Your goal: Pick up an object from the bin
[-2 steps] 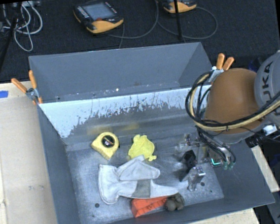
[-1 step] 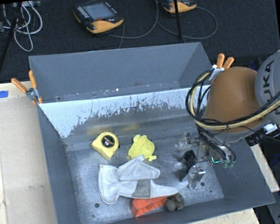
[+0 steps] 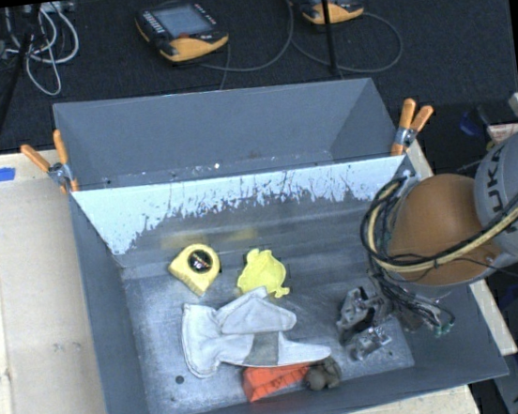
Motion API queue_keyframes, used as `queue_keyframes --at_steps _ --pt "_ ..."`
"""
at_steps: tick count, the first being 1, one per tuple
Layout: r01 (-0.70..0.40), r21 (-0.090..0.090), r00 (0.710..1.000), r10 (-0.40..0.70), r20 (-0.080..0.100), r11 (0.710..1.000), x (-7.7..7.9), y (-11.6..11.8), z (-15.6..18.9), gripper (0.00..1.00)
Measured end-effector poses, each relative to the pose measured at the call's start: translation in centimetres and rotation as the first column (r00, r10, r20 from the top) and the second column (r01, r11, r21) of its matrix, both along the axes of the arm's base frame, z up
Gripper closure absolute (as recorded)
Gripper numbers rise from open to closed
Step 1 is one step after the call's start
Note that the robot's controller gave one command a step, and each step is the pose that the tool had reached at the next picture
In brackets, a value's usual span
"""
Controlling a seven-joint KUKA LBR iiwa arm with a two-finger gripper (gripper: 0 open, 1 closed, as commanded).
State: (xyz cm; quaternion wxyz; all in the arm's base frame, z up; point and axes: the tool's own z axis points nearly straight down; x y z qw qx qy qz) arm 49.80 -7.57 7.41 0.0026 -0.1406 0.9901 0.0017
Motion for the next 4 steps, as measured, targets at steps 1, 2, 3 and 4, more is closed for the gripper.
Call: queue_keyframes --at_steps 1,2,3,4 --pt "-0.001 0.000 1.000 0.001 0.000 1.000 0.0 0.0 0.0 1.00" --pt "0.042 -0.002 0.999 -0.042 -0.012 0.999 1.8 -1.0 4.4 1.00" --pt "-0.012 -0.008 1.000 0.012 0.016 1.000 7.0 -4.1 4.8 1.00" --pt "-0.011 0.001 1.000 0.011 -0.021 1.000 5.3 -3.2 5.2 1.00"
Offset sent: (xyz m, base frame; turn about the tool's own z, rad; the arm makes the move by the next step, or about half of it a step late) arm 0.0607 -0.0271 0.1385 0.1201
